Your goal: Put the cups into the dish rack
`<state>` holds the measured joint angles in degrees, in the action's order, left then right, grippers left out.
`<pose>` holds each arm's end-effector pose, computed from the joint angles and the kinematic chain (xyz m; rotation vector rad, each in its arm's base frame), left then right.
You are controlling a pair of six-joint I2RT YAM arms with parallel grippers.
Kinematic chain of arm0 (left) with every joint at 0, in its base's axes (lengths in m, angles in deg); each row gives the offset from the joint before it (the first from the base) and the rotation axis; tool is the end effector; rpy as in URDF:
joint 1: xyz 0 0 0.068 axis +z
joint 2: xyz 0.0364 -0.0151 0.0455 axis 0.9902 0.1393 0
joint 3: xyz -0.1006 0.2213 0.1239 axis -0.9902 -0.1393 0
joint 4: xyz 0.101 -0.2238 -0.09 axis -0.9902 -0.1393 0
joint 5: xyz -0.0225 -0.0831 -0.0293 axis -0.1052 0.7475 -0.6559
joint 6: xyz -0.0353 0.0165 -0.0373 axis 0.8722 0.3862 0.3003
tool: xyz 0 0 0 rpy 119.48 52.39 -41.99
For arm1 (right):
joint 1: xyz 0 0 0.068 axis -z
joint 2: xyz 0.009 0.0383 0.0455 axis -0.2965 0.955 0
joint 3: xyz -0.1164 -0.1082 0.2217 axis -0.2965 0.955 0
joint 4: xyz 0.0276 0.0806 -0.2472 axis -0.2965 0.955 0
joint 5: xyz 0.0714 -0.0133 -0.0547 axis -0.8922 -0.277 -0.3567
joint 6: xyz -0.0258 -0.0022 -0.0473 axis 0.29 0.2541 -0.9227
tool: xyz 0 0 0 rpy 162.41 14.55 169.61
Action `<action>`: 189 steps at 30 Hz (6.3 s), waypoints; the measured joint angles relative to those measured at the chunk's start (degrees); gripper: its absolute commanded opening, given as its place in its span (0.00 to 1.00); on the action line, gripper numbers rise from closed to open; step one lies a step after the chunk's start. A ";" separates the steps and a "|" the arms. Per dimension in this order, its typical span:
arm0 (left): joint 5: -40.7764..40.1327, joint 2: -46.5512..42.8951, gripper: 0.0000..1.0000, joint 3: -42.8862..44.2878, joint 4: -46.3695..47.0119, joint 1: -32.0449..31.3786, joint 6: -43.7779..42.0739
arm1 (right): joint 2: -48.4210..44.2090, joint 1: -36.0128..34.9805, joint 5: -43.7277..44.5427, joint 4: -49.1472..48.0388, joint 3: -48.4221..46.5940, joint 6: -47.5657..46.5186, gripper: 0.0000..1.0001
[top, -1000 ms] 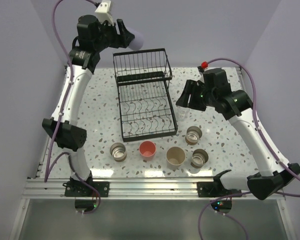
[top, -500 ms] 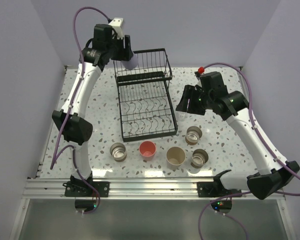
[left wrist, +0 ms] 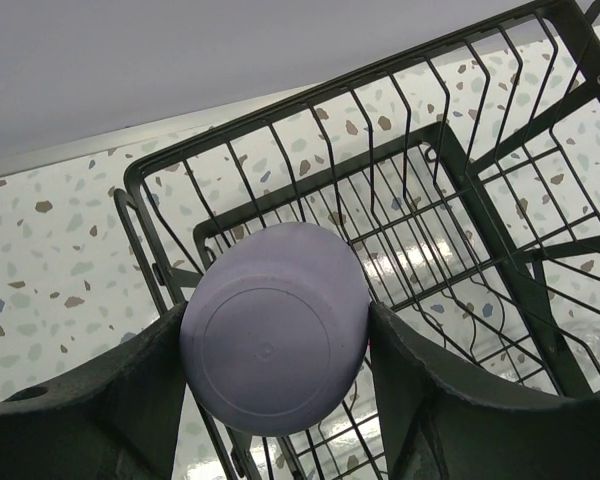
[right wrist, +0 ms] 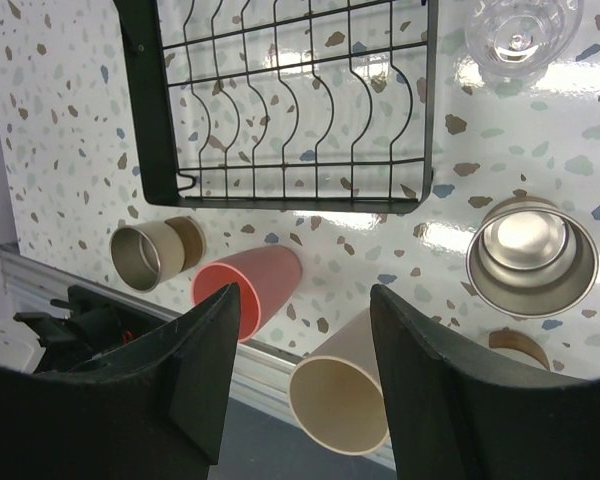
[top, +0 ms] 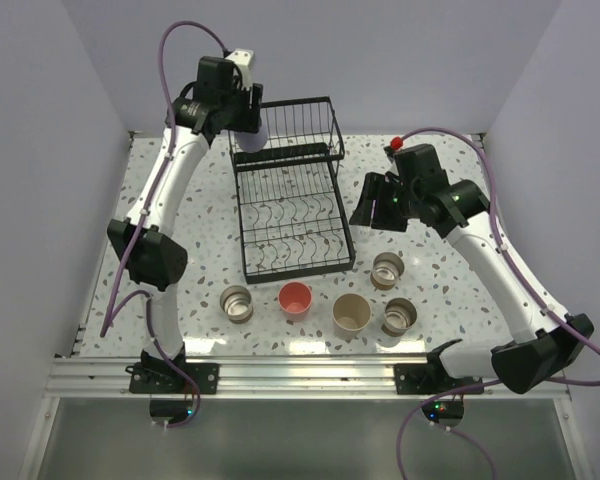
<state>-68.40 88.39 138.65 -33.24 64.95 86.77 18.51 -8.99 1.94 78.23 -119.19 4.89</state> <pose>0.4308 -0.1307 0.4157 0.1797 2.1284 -0.2066 0.2341 0.1203 0.3849 0.0620 2.4691 0.6103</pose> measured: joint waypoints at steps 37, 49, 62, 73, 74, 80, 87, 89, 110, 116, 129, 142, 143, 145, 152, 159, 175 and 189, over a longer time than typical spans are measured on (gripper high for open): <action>-8.92 -21.16 1.00 -15.67 18.08 -2.12 0.20 | 0.02 0.00 4.20 0.42 0.68 -1.11 0.65; -0.15 -60.37 1.00 -70.82 53.05 4.52 17.44 | 2.93 0.00 5.77 1.49 -5.42 -4.09 0.66; 5.31 -68.72 1.00 -82.86 35.69 4.52 21.53 | 2.03 -13.77 9.07 12.35 2.01 -7.91 0.61; 7.74 -68.85 0.98 -82.42 30.99 4.35 19.76 | -12.44 -17.84 -0.74 12.39 15.56 -4.24 0.60; 7.82 -68.52 0.98 -82.07 30.53 4.24 19.56 | -12.63 -18.32 -1.79 11.39 15.58 -3.98 0.59; 8.68 -68.26 0.96 -80.48 29.49 4.11 19.61 | -10.86 -24.02 -2.97 7.56 15.56 -3.41 0.58; 9.38 -69.29 0.96 -80.08 28.70 4.11 20.09 | -4.00 -31.47 0.26 6.40 15.72 -3.13 0.58; 9.49 -69.59 0.95 -80.08 28.52 4.11 20.11 | -3.37 -32.44 1.44 6.12 16.28 -3.06 0.58; 10.64 -70.12 0.94 -79.91 26.49 4.11 20.33 | -1.49 -35.47 10.16 1.90 18.73 -3.13 0.55; 10.84 -70.12 0.93 -79.91 26.53 4.11 21.14 | 0.46 -36.79 10.80 0.72 20.13 -3.28 0.45; 12.13 -66.66 0.93 -78.66 26.86 3.13 20.63 | 2.45 -38.73 14.93 -0.04 21.77 -4.07 0.00; 10.08 -59.28 1.00 -65.37 23.63 3.06 15.02 | 7.50 -39.26 21.81 10.14 -1.64 -6.32 0.00; 9.44 -58.40 1.00 -63.47 23.19 2.99 14.08 | 8.74 -39.19 23.04 11.19 -6.64 -6.75 0.00; 7.89 -56.98 1.00 -59.89 22.01 2.58 12.61 | 11.26 -38.82 24.61 12.68 -15.82 -7.76 0.00; 2.78 -52.19 1.00 -50.64 19.19 1.95 11.45 | 17.86 -28.55 23.76 14.62 -41.07 -10.45 0.00; 1.18 -47.25 1.00 -43.06 16.55 1.95 10.62 | 18.10 -9.81 6.97 6.86 -42.03 -6.25 0.00; 18.60 -43.76 1.00 -35.45 21.90 1.99 12.76 | 10.16 2.97 -28.70 -60.87 -12.76 38.42 0.00; 44.57 -47.36 1.00 -61.55 73.68 5.77 44.50 | 8.90 5.64 -24.65 -108.63 11.72 75.28 0.00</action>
<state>-23.84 41.03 77.11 40.44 70.72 131.27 27.40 -3.35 -22.71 -30.40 -107.47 80.16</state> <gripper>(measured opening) 0.998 0.052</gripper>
